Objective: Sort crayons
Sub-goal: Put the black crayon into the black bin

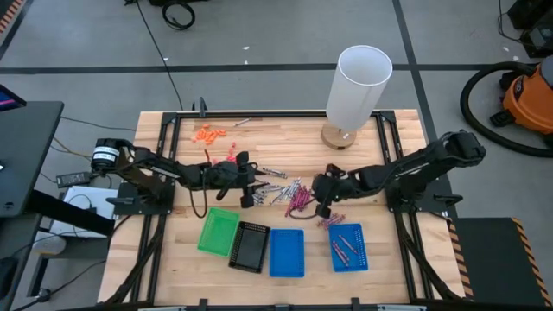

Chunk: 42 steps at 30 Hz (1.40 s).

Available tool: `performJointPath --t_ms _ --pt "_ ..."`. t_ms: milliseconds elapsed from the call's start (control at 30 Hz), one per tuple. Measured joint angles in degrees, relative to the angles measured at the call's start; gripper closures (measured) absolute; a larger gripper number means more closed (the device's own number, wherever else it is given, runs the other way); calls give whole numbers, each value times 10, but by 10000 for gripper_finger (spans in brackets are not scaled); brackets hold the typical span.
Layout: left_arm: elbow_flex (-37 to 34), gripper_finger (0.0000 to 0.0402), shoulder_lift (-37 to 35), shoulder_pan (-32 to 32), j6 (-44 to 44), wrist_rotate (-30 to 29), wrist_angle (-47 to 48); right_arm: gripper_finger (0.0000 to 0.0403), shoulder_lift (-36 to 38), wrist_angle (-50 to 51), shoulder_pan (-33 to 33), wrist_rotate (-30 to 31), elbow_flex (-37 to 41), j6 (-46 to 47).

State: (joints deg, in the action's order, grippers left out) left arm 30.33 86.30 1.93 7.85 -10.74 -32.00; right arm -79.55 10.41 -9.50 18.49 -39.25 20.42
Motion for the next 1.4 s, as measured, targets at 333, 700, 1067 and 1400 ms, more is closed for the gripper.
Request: performJointPath --t_ms 333,700,1067,1400 --pt "0 221 0 55 17 0 -72 298 0 -327 105 -53 128 -176" --pt "0 221 0 86 -55 0 -90 298 0 -401 148 -104 139 -252" --pt "61 221 0 89 -78 1 73 298 0 -413 179 -126 139 -281" --pt "109 221 18 95 -69 1 165 298 8 -350 179 -101 139 -290"
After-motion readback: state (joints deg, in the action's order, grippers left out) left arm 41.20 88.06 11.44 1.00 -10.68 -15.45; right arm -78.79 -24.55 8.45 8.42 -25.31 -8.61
